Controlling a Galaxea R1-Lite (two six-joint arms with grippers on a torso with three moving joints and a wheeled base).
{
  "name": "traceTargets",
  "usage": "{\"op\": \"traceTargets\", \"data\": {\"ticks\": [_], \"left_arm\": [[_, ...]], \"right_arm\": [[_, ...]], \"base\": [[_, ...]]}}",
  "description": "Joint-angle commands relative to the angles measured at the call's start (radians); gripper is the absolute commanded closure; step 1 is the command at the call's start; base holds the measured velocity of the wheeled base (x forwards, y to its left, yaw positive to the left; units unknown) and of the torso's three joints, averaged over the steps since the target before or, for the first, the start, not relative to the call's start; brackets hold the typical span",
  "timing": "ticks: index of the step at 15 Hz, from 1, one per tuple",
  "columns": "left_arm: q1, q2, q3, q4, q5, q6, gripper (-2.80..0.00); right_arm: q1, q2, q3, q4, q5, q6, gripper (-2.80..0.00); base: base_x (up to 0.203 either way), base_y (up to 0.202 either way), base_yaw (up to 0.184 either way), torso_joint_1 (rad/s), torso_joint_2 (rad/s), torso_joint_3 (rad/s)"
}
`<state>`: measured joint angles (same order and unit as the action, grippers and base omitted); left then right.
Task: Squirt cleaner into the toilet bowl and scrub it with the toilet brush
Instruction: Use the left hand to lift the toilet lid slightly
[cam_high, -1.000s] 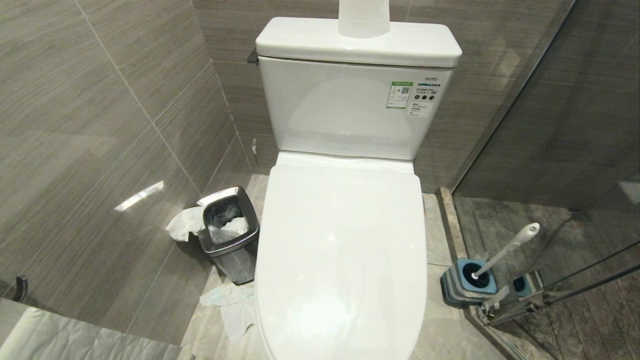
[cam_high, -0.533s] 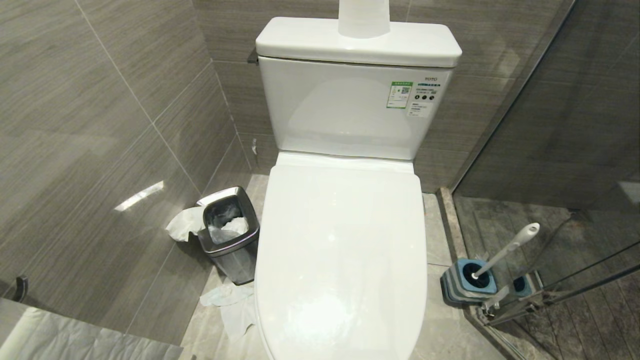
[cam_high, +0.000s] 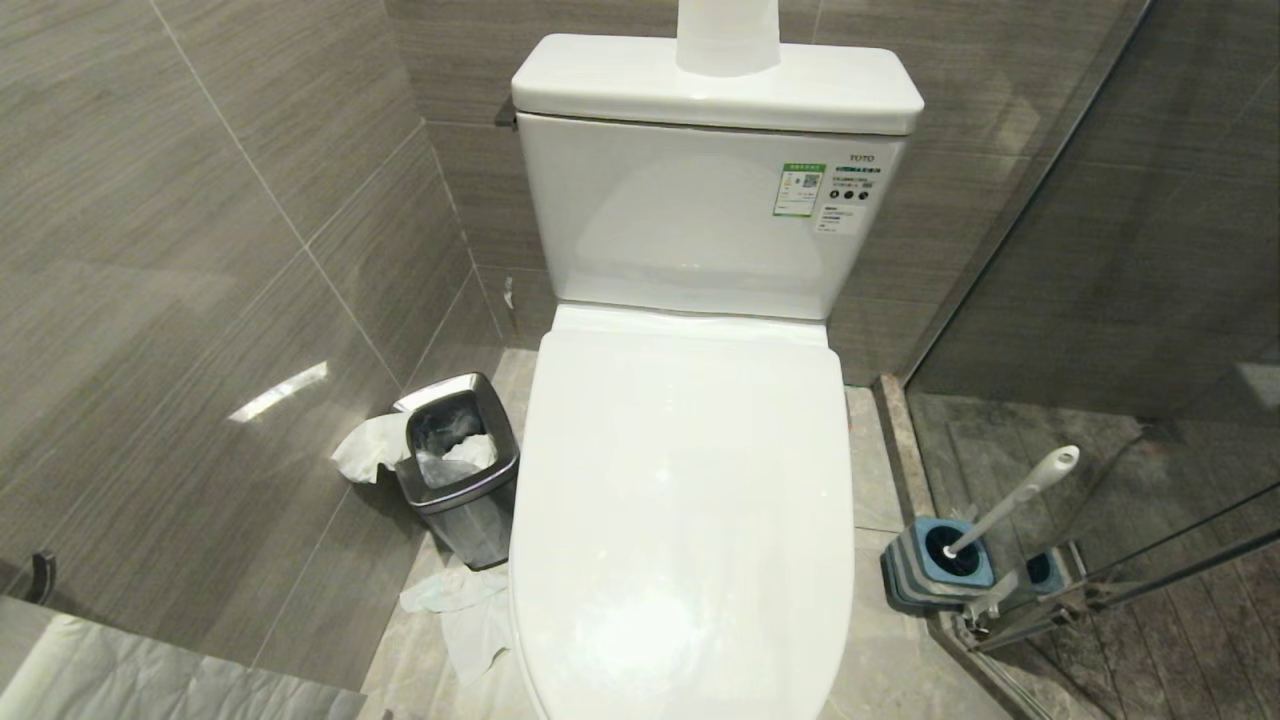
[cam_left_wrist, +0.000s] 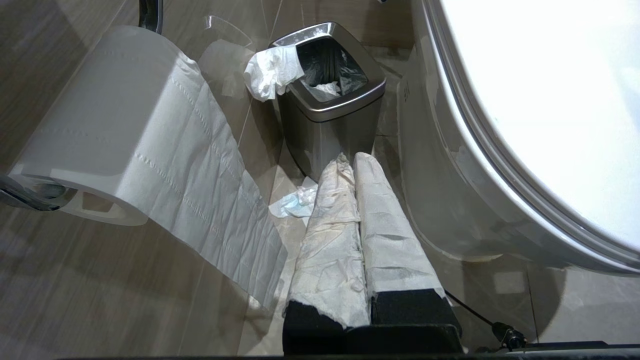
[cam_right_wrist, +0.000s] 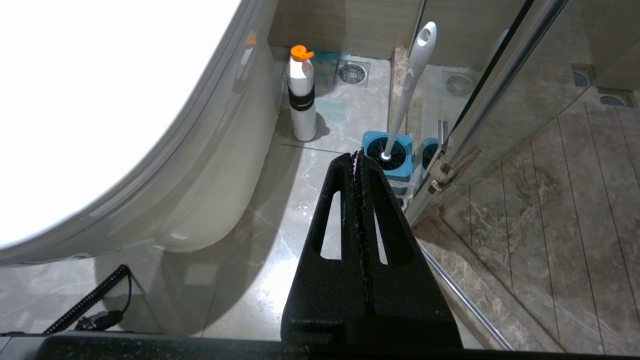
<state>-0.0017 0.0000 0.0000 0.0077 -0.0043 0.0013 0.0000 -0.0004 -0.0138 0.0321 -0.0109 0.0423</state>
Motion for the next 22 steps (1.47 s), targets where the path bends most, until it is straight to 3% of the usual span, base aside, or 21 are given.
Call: {"op": "traceTargets", "data": {"ticks": [1,22], "left_arm": [[0.000,0.002,0.002,0.000,0.000,0.000,0.00],[0.000,0.002,0.002,0.000,0.000,0.000,0.00]], "right_arm": [[0.000,0.000,0.000,0.000,0.000,0.001,0.00],[0.000,0.000,0.000,0.000,0.000,0.001,0.00]], "base": [[0.000,0.000,0.000,0.000,0.00,0.000],[0.000,0.000,0.000,0.000,0.00,0.000]]}}
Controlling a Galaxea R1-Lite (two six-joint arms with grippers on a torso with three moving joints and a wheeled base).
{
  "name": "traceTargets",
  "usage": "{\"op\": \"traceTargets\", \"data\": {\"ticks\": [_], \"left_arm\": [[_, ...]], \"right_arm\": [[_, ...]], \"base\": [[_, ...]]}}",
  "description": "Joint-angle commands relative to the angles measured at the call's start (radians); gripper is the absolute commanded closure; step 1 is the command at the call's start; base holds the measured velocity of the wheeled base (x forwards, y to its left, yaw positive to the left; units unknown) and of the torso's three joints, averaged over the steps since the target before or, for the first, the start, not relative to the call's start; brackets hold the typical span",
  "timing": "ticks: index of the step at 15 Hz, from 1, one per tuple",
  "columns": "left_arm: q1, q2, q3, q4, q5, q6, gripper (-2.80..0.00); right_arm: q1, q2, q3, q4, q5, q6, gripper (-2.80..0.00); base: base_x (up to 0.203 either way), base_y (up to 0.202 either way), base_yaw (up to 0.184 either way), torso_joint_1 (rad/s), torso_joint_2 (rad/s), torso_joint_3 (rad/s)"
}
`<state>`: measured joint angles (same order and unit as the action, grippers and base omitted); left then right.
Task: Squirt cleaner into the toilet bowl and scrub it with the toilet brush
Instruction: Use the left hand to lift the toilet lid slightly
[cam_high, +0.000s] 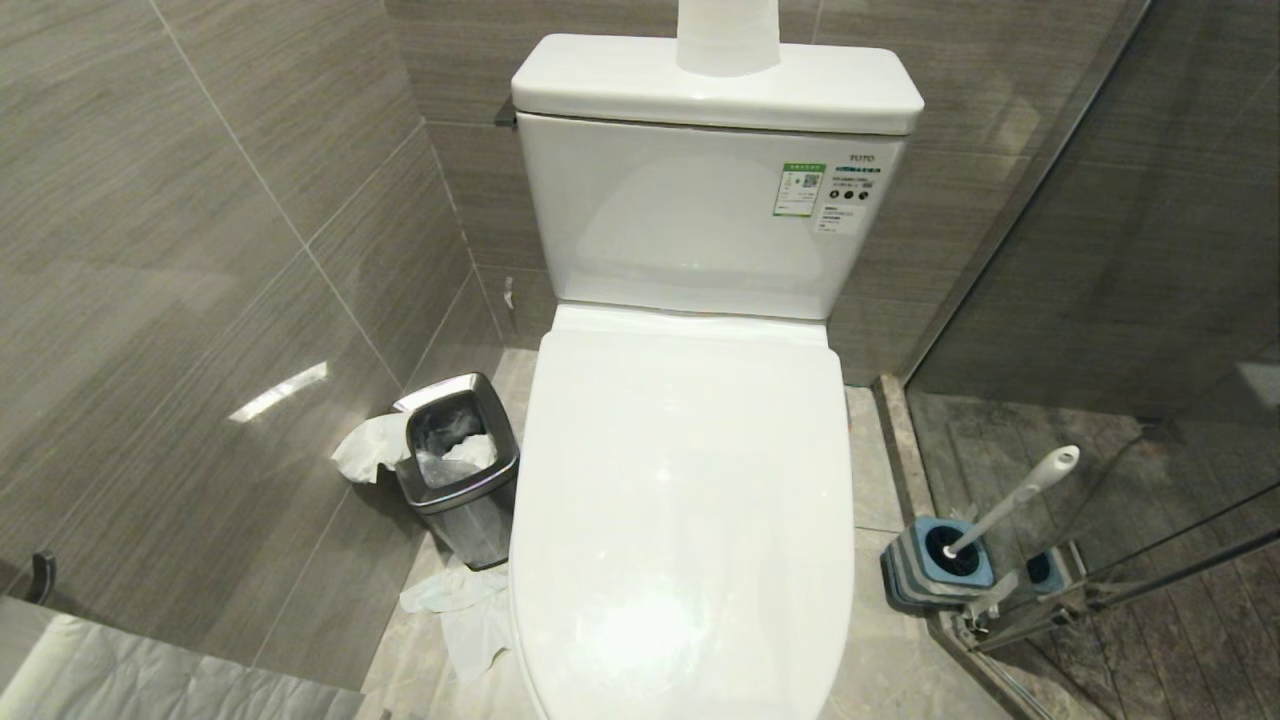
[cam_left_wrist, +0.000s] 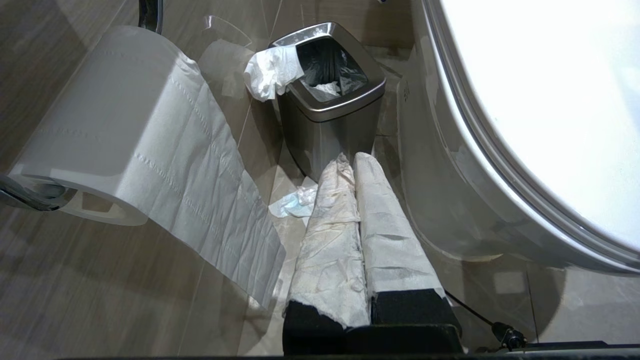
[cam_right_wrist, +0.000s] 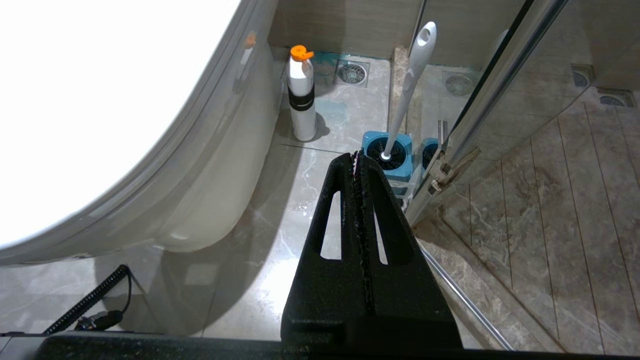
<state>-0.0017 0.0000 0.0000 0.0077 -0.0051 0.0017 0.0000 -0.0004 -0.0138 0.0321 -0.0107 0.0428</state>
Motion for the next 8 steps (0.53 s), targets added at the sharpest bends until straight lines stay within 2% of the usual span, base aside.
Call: {"op": "traceTargets", "data": {"ticks": [1,8], "left_arm": [[0.000,0.000,0.002,0.000,0.001,0.000,0.00],[0.001,0.000,0.002,0.000,0.000,0.000,0.00]], "right_arm": [[0.000,0.000,0.000,0.000,0.000,0.000,0.00],[0.000,0.000,0.000,0.000,0.000,0.000,0.00]], "base": [[0.000,0.000,0.000,0.000,0.00,0.000],[0.000,0.000,0.000,0.000,0.00,0.000]]}}
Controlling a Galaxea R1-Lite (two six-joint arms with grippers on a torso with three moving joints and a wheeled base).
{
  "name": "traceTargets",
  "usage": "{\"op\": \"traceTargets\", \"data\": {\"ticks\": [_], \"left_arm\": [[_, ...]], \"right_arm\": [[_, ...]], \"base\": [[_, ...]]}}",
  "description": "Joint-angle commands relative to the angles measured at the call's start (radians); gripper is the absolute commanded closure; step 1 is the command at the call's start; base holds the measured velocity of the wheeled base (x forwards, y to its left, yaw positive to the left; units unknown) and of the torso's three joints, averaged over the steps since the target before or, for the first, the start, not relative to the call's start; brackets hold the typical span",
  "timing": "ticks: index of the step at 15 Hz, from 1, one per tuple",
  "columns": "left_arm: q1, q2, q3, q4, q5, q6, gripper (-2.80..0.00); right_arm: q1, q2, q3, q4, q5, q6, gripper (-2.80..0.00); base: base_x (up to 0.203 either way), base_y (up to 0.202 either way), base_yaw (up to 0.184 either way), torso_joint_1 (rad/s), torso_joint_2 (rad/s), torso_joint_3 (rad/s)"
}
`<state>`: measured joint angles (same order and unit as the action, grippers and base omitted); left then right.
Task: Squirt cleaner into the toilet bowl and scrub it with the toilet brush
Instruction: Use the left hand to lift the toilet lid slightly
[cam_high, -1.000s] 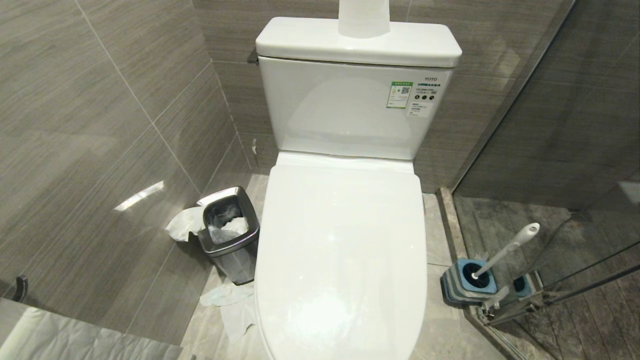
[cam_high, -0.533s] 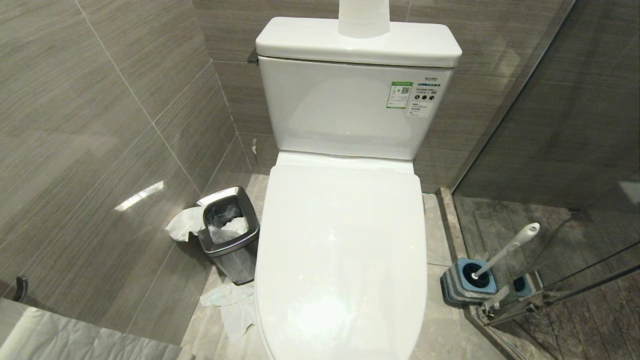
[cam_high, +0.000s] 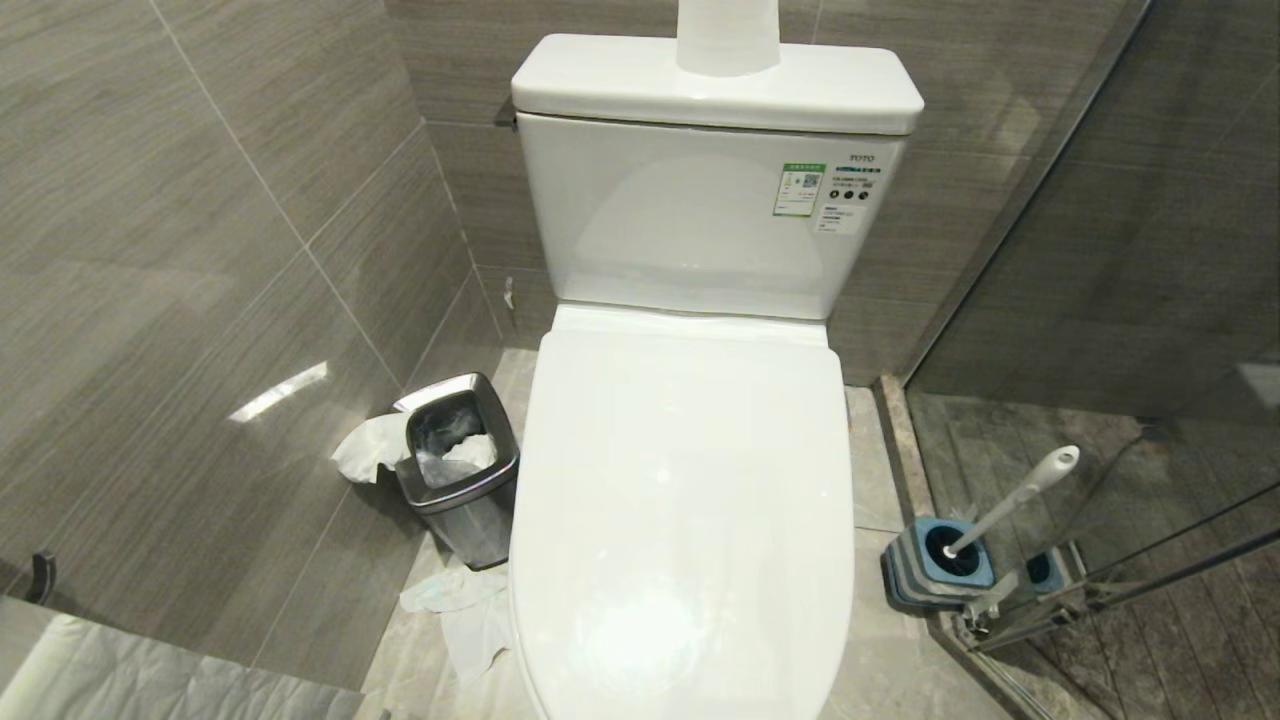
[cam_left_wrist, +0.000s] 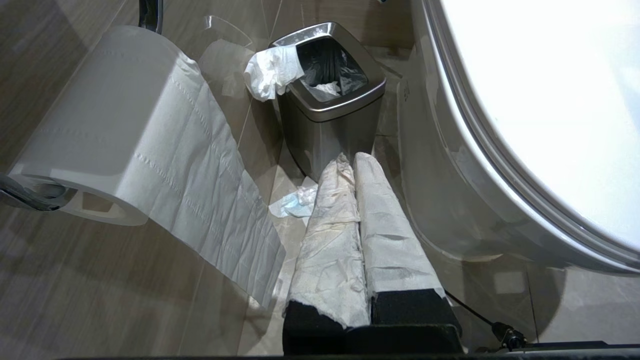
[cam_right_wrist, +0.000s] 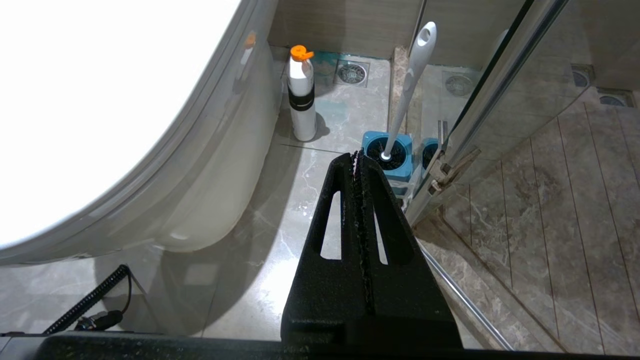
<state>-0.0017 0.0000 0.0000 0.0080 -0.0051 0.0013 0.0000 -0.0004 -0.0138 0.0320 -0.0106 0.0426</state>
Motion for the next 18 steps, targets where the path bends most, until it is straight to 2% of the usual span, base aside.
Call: {"op": "traceTargets", "data": {"ticks": [1,18], "left_arm": [[0.000,0.001,0.002,0.000,0.001,0.000,0.00],[0.000,0.001,0.002,0.000,0.001,0.000,0.00]], "right_arm": [[0.000,0.000,0.000,0.000,0.000,0.000,0.00],[0.000,0.000,0.000,0.000,0.000,0.000,0.00]], "base": [[0.000,0.000,0.000,0.000,0.00,0.000],[0.000,0.000,0.000,0.000,0.00,0.000]]}}
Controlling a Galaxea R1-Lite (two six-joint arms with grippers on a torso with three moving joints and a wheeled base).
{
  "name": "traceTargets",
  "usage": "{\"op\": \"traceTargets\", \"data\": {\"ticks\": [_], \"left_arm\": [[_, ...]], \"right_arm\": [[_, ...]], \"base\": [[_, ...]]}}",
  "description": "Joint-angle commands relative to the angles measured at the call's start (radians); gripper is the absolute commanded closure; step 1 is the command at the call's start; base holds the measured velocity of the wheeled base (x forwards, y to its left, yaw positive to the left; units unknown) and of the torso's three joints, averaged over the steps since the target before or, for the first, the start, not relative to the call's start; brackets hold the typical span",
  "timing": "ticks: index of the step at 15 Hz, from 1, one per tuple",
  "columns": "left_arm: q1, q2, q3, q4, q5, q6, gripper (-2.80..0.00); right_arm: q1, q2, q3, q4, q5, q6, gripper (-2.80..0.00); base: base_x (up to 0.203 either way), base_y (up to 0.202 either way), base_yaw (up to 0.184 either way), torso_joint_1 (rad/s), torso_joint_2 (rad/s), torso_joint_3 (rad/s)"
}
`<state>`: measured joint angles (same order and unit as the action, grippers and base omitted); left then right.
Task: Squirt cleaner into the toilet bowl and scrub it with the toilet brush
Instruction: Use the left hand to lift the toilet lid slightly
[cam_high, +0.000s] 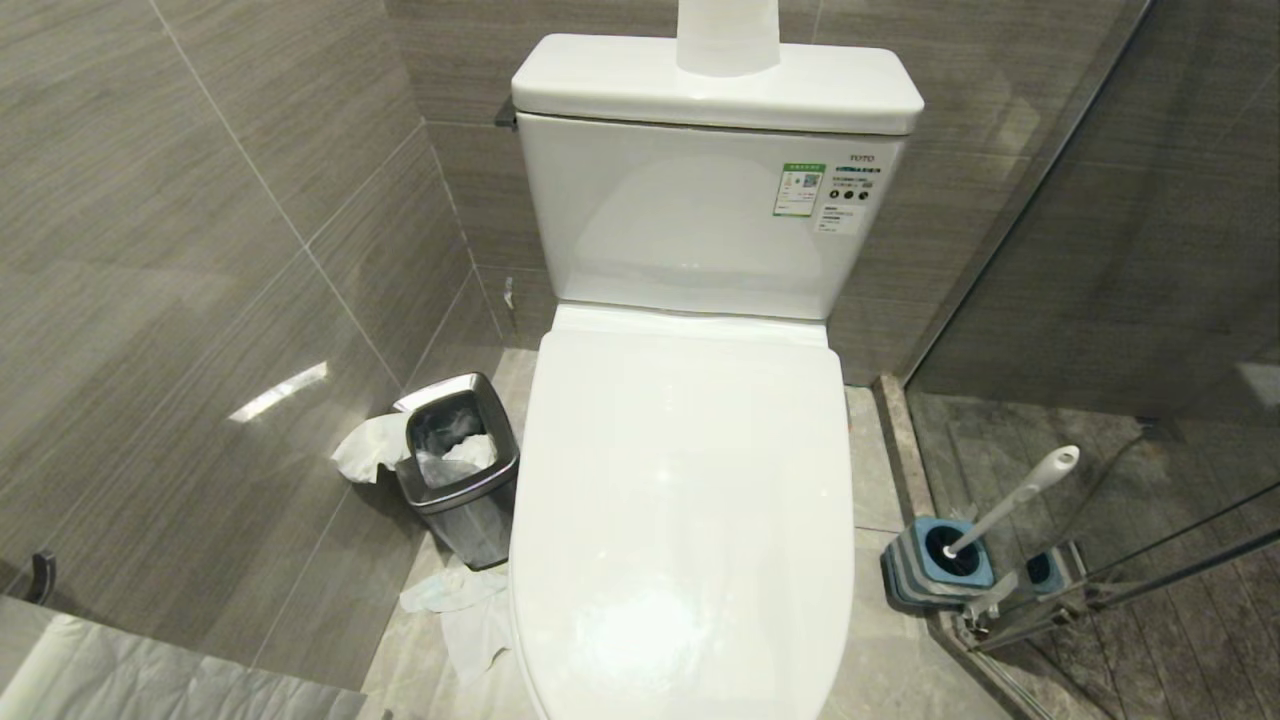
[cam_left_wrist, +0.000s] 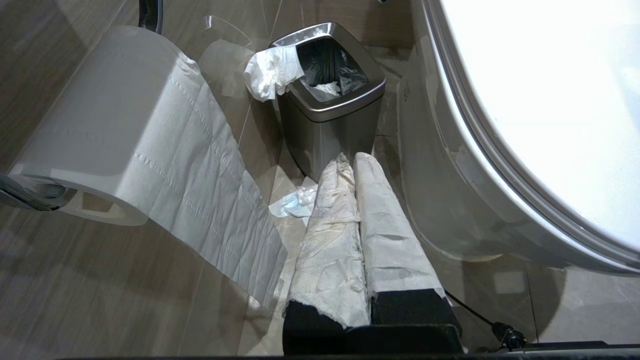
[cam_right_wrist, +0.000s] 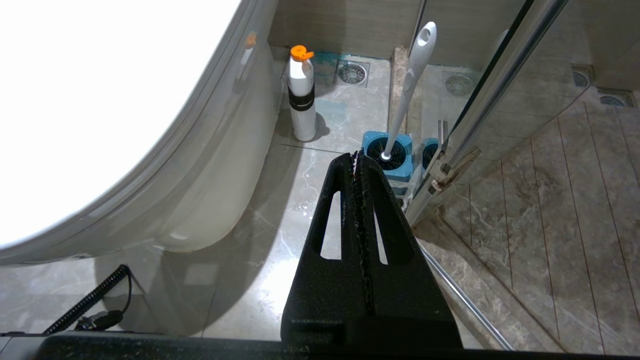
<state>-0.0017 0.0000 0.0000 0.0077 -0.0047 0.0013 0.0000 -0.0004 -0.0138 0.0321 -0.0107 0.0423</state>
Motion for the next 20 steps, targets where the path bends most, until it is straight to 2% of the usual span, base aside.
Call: {"op": "traceTargets", "data": {"ticks": [1,20], "left_arm": [[0.000,0.000,0.002,0.000,0.000,0.000,0.00],[0.000,0.002,0.002,0.000,0.000,0.000,0.00]], "right_arm": [[0.000,0.000,0.000,0.000,0.000,0.001,0.00],[0.000,0.000,0.000,0.000,0.000,0.001,0.00]], "base": [[0.000,0.000,0.000,0.000,0.00,0.000],[0.000,0.000,0.000,0.000,0.00,0.000]]}}
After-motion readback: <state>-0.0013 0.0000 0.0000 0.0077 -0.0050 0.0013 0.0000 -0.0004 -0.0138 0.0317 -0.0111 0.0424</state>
